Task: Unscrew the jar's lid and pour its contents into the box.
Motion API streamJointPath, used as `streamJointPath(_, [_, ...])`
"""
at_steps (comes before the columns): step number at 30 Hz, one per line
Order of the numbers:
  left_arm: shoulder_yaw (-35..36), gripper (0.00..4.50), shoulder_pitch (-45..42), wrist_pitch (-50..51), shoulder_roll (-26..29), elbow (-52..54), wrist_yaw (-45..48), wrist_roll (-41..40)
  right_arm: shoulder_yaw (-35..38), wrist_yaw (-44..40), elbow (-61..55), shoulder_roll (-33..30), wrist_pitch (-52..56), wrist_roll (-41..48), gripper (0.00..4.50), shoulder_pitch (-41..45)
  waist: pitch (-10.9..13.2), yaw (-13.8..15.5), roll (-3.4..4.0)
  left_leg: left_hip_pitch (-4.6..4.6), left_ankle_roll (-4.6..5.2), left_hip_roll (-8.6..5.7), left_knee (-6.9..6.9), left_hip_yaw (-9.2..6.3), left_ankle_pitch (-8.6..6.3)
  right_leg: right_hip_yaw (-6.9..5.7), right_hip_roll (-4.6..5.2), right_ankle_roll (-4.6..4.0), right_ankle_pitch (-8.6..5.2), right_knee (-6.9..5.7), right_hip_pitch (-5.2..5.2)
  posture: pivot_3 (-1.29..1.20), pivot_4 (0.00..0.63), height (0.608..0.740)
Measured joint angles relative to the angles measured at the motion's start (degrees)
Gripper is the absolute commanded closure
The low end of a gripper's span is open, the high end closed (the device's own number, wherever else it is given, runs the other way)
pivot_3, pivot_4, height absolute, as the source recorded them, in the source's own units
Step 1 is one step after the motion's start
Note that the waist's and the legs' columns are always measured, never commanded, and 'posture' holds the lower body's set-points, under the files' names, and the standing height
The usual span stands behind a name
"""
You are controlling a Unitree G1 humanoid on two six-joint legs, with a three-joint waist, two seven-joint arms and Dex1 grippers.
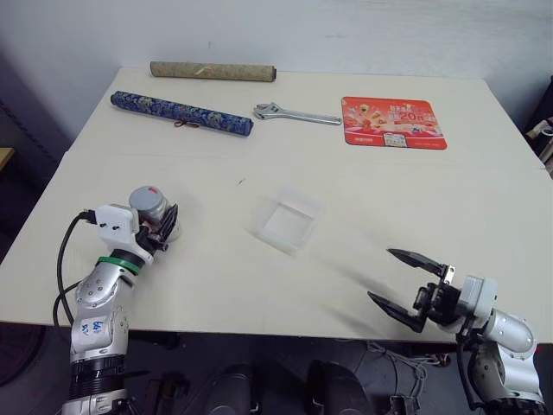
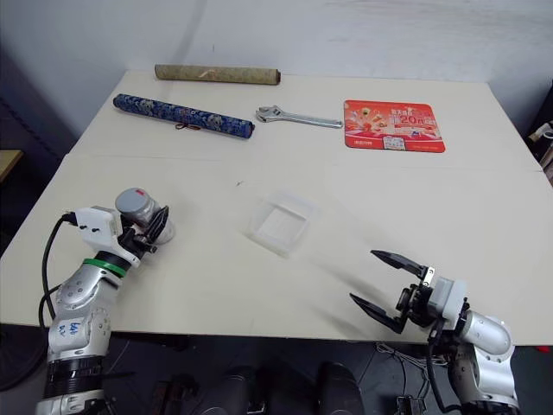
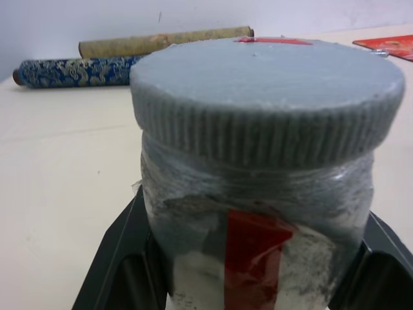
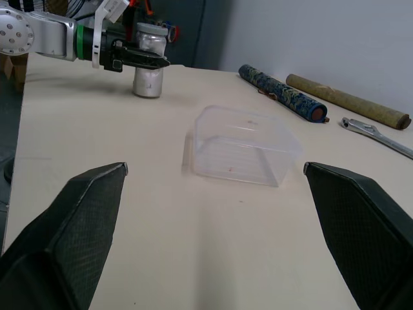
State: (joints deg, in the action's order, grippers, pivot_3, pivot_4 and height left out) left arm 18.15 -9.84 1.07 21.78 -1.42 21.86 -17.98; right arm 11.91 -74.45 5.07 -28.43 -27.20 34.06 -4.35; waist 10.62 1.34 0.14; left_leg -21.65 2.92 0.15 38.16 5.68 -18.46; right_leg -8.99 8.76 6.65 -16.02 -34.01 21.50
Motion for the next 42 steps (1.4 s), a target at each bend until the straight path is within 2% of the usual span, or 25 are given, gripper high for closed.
streamJointPath(3, [-0.24,2.16,-0.16,-0.40,0.91,1.48,6.37,-4.78,-0.04,0.41,-0.49,-0.10,1.25,0.47,0.00,-0.31,0.00,-0.01,0.00,0.00,0.00,0.02,0.01,-0.01,0.00,0.05,0.02,0.00,0.00,0.00,0.00,0.00,0.150,0.740])
streamJointPath(6, [-3.34,2.16,-0.60,5.75,6.66,8.97,14.86,-10.38,-1.34,5.08,-7.14,-3.19,11.80,1.29,0.00,0.25,0.08,-0.06,0.13,0.00,0.00,-0.01,0.03,-0.02,0.00,0.19,0.48,-0.01,0.00,-0.02,0.02,0.00,0.150,0.740])
streamJointPath(8, [-6.10,2.16,-2.46,10.31,9.66,12.88,19.06,-12.79,-3.02,10.11,-13.76,-5.07,20.35,2.44,0.00,3.72,0.12,-0.17,0.24,0.05,-0.07,-0.04,0.04,-0.01,-0.01,0.20,0.57,-0.05,-0.02,0.06,0.03,0.00,0.150,0.740])
streamJointPath(11, [-10.51,2.16,-5.05,16.70,12.75,15.58,23.14,-14.77,-6.59,16.87,-20.78,-5.69,32.60,5.25,0.00,11.61,0.13,-0.48,0.26,0.10,-0.45,0.00,0.02,-0.02,-0.09,0.15,0.53,-0.16,-0.09,-0.01,0.05,0.00,0.150,0.740])
streamJointPath(15, [-14.74,2.16,-7.93,22.55,13.91,16.93,26.42,-15.88,-13.29,20.50,-22.98,-4.45,44.68,6.76,0.00,25.57,0.19,-0.71,0.30,0.07,-0.18,0.01,-0.04,-0.06,0.12,0.05,0.41,-0.27,-0.15,-0.30,0.11,0.00,0.150,0.740])
streamJointPath(19, [-18.10,2.16,-10.09,24.40,12.66,18.70,27.42,-15.79,-19.65,28.16,-24.06,1.38,56.57,6.77,0.00,41.11,0.22,-1.33,0.34,-0.04,-0.16,-0.01,0.00,-0.10,0.18,0.03,0.03,-0.28,-0.15,-0.47,0.22,0.00,0.150,0.740])
streamJointPath(22, [-19.29,2.16,-10.17,24.51,11.89,18.76,27.38,-15.07,-21.78,31.98,-24.71,5.37,62.32,6.89,0.00,46.68,0.21,-1.29,0.32,-0.13,-0.16,-0.04,0.02,-0.19,0.18,-0.02,-0.08,-0.32,-0.17,-0.43,0.23,0.00,0.150,0.740])
streamJointPath(29, [-21.08,2.16,-10.95,24.45,10.43,18.68,27.46,-13.04,-23.02,33.55,-23.27,6.94,69.86,6.76,0.00,49.46,0.21,-1.35,0.31,-0.69,-0.03,-0.15,0.13,-0.13,0.22,-0.13,-0.12,-0.25,-0.14,-0.45,0.75,0.00,0.150,0.740])
streamJointPath(42, [-20.96,2.16,-12.17,24.26,9.36,17.94,26.60,-11.97,-22.92,29.61,-24.76,4.01,72.19,5.90,0.00,46.69,0.21,-1.45,0.30,-0.72,-0.08,-0.07,0.13,0.03,0.29,-0.04,-0.17,-0.25,-0.14,-0.62,0.92,0.00,0.150,0.740])
